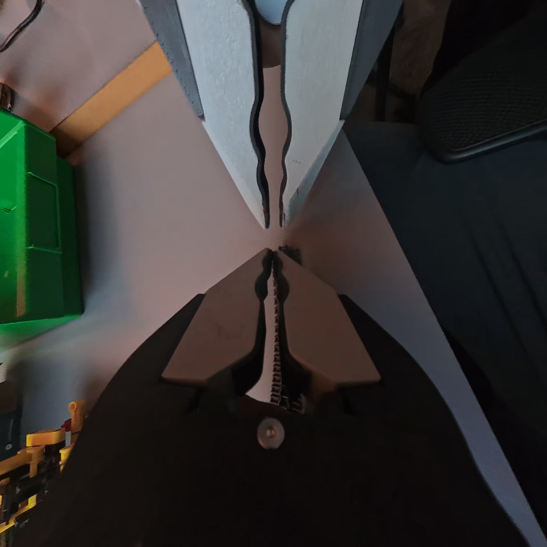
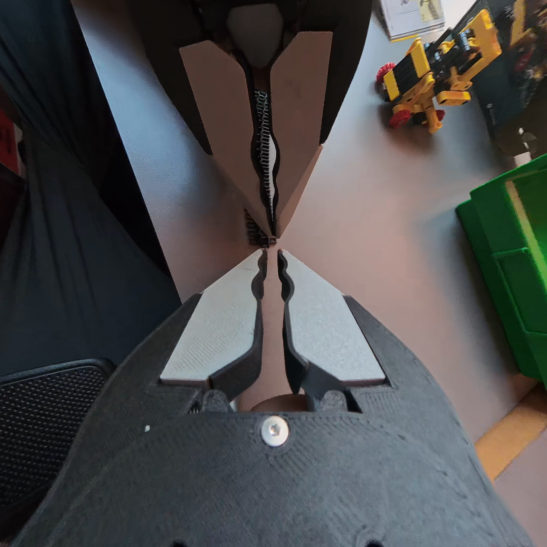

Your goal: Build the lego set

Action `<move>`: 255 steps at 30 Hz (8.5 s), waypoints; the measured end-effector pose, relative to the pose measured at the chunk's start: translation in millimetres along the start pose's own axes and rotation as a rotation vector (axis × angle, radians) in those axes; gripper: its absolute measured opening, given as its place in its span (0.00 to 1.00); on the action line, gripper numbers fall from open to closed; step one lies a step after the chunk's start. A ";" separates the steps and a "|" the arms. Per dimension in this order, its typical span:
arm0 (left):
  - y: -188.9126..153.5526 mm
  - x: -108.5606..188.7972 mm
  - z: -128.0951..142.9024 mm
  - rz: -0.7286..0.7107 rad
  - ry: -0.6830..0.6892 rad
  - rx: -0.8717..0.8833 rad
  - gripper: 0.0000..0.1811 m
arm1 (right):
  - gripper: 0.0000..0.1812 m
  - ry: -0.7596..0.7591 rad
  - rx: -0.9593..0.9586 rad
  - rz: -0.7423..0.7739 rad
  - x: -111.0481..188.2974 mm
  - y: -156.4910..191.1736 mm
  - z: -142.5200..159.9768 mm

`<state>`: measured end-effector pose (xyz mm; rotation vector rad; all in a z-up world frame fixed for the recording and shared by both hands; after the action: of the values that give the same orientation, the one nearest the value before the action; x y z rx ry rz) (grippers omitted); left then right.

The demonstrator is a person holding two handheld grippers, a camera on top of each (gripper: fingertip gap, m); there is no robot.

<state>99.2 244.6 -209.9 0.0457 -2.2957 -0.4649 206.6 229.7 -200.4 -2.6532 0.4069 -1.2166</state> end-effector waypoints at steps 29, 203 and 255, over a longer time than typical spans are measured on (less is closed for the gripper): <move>-30.9 96.1 83.2 0.036 0.109 0.371 0.07 | 0.01 0.042 0.019 0.138 36.9 -3.7 1.9; 24.4 55.6 35.6 0.038 -0.204 0.547 0.05 | 0.05 -0.084 -0.339 0.038 14.0 -32.6 48.6; 13.6 -1.6 15.0 0.182 -0.036 0.360 0.02 | 0.02 -0.039 -0.132 -0.114 -15.0 -7.5 15.8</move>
<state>91.2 262.3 -215.8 0.0053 -2.3652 0.0435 210.5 242.6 -219.1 -2.8430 0.3459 -1.2064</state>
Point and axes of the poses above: each gripper's, where its closed fingertips meet, x back along the fingers, z out of its underside, y = z × x across the jaws, the point moved 8 cm from there along x, back along the fingers
